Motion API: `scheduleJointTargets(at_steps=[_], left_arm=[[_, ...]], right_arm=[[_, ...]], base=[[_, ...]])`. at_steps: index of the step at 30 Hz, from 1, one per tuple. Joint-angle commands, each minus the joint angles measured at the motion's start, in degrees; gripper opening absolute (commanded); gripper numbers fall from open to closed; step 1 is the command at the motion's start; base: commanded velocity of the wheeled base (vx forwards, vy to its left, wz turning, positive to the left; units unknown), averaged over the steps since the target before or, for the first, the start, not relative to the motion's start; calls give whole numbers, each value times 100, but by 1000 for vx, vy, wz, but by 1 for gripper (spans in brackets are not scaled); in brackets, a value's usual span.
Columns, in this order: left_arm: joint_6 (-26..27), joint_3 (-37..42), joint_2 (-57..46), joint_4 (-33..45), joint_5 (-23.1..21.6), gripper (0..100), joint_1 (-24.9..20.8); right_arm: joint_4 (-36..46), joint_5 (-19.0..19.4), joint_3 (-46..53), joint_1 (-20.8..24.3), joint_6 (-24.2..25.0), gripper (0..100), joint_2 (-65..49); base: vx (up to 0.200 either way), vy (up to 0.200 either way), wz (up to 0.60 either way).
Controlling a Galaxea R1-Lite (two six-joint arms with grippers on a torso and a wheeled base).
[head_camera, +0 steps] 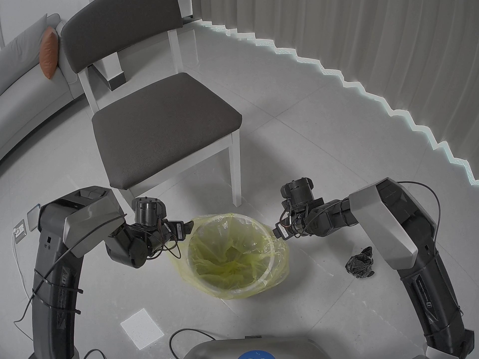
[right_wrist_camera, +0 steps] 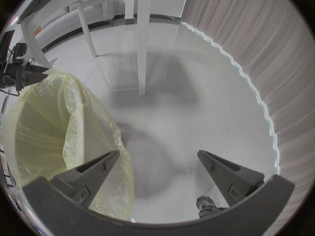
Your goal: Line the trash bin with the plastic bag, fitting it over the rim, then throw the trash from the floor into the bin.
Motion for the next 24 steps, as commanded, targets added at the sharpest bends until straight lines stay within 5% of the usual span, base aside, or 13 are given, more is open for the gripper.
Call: scheduleJointTargets(at_steps=[1,24], left_arm=[[-3,182,-299,-7,1,100,51],[67,2089,-941,-772,-87,100,183]], right_arm=[[2,0,120,-69,3,100,-221],[-85,27,1807,37,-84,100,-1232]], base=[[0,0,0],[0,0,0]])
